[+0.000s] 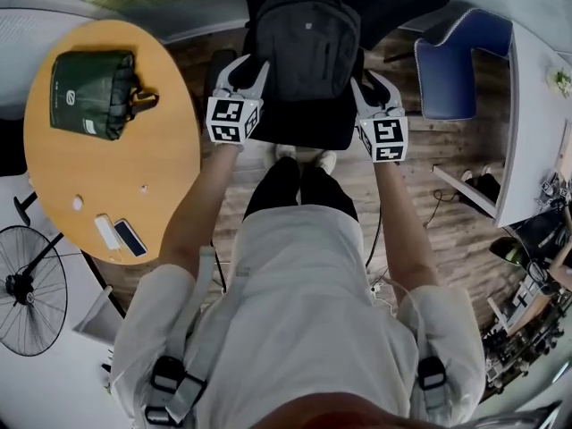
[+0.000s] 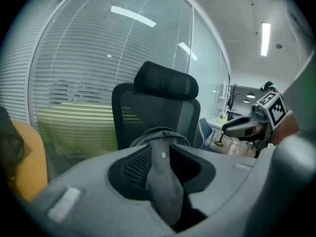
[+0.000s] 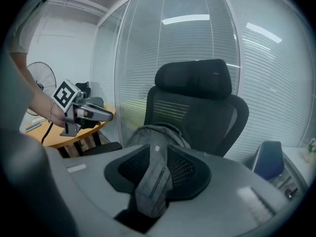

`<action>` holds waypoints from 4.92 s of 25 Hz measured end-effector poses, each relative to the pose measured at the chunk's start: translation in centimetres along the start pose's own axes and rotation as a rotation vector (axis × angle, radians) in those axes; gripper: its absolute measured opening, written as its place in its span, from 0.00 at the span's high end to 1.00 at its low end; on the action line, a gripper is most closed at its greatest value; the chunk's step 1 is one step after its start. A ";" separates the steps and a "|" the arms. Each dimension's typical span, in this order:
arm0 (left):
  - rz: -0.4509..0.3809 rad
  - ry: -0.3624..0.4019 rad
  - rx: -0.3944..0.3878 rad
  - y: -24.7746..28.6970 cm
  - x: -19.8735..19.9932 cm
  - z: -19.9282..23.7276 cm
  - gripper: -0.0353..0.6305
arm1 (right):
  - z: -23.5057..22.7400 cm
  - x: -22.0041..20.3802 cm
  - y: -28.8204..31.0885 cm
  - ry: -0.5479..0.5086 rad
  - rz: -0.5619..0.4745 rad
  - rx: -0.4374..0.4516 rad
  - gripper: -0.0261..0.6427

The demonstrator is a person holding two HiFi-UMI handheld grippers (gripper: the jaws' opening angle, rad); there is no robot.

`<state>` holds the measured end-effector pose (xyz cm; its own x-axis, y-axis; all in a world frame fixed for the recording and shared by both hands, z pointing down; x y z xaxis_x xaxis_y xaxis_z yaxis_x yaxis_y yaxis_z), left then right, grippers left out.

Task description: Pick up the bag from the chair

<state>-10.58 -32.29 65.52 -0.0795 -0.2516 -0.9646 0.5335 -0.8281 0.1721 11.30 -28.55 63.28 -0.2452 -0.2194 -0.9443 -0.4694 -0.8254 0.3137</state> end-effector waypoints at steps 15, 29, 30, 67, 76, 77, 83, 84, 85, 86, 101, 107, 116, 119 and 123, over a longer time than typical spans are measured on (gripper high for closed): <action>0.170 -0.047 0.052 5.2 -8.0 4.5 0.70 | -5.2 -8.9 7.0 -0.009 0.149 -0.036 0.75; 0.275 -0.104 0.064 8.1 -13.7 7.0 0.59 | -7.2 -14.7 11.5 0.079 0.253 -0.054 0.67; 0.273 -0.109 0.064 8.4 -13.9 7.1 0.59 | -7.4 -14.8 11.7 0.079 0.254 -0.056 0.66; 0.278 -0.188 0.041 7.9 -14.3 5.0 0.84 | -6.6 -14.0 11.6 0.050 0.217 0.007 0.86; 0.247 -0.156 0.035 5.2 -11.5 3.3 0.84 | -5.4 -11.7 8.6 0.032 0.176 0.012 0.86; 0.243 -0.149 0.034 4.9 -11.1 3.1 0.84 | -5.3 -11.3 8.3 0.029 0.171 0.012 0.86; 0.214 -0.110 0.036 3.4 -8.4 2.0 0.84 | -5.0 -8.7 6.2 0.009 0.138 0.011 0.87; 0.207 -0.104 0.035 3.1 -7.9 1.7 0.84 | -4.9 -8.2 5.7 0.008 0.130 0.008 0.87; 0.200 -0.098 0.033 2.9 -7.4 1.4 0.84 | -4.9 -7.7 5.2 0.007 0.123 0.005 0.87; 0.192 -0.094 0.032 2.6 -6.8 1.0 0.84 | -4.9 -7.2 4.6 0.006 0.116 0.001 0.87; 0.100 -0.040 0.028 -1.6 1.0 -2.2 0.85 | -3.8 0.3 -1.0 -0.020 0.043 -0.019 0.87; 0.061 -0.025 0.036 -4.5 4.2 -4.0 0.85 | -2.7 3.7 -3.9 -0.025 0.017 -0.027 0.87; 0.005 -0.003 0.028 -8.0 8.6 -6.6 0.85 | -1.4 7.9 -8.6 -0.031 -0.018 -0.053 0.87; -0.010 0.004 0.023 -9.0 10.1 -7.4 0.85 | -1.1 9.4 -10.1 -0.032 -0.030 -0.061 0.87; -0.036 0.015 0.021 -10.1 12.4 -8.5 0.85 | -0.8 11.4 -11.9 -0.025 -0.048 -0.071 0.87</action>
<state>-9.79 -22.81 50.14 -0.0860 -0.2141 -0.9730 0.5131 -0.8467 0.1409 14.79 -21.64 48.69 -0.2454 -0.1662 -0.9551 -0.4198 -0.8698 0.2593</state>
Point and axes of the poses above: the fingertips, and each gripper's own axes: y forward along the fingers, z to its left, x out of its top, the point moved 1 cm from there along -y, backward along the fingers, and after that the axes turned 12 degrees about -z, right-handed, at the moved point
